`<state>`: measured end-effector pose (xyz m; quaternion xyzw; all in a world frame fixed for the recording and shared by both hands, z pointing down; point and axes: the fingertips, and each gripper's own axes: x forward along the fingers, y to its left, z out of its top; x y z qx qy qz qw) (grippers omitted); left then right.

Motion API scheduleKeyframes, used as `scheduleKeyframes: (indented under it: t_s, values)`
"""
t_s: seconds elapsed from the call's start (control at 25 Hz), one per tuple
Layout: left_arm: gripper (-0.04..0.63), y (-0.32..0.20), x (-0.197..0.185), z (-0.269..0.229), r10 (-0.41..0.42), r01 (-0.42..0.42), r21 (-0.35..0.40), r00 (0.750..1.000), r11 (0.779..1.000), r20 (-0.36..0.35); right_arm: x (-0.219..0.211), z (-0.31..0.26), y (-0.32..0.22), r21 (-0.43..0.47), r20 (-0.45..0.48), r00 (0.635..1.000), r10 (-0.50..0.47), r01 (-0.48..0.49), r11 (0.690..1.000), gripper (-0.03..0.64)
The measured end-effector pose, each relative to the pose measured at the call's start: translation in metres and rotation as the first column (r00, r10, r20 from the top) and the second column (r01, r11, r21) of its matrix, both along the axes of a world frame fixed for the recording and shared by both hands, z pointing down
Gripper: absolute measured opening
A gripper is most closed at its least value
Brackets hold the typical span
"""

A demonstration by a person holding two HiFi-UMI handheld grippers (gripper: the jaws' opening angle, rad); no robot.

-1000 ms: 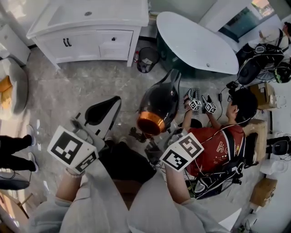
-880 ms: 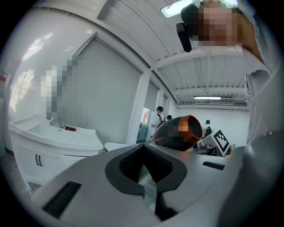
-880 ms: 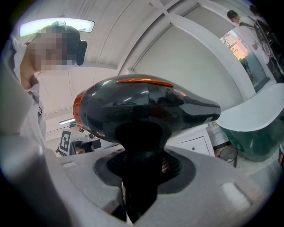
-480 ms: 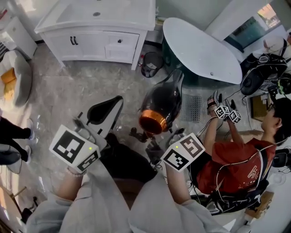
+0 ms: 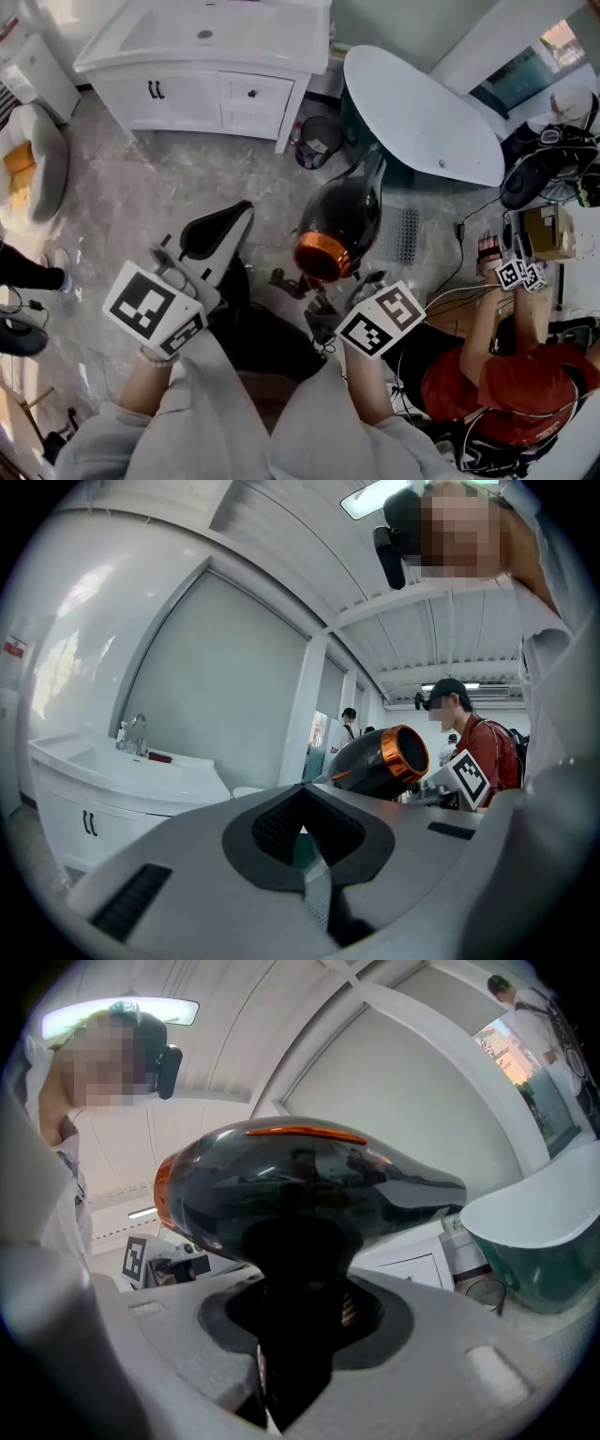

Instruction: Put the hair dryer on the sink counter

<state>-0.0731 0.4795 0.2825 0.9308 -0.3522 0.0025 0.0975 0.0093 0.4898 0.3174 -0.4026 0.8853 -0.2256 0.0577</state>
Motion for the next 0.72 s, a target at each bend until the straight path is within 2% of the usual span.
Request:
scheduleKeyframes:
  t_s: [0.72]
  values:
    - [0.003,-0.148,-0.007,-0.006,0.071,-0.071,0.001,0.997,0.997,-0.026,-0.008,-0.005,-0.135,-0.014,-0.021,0.997,0.075,-0.075,0.997,0.155]
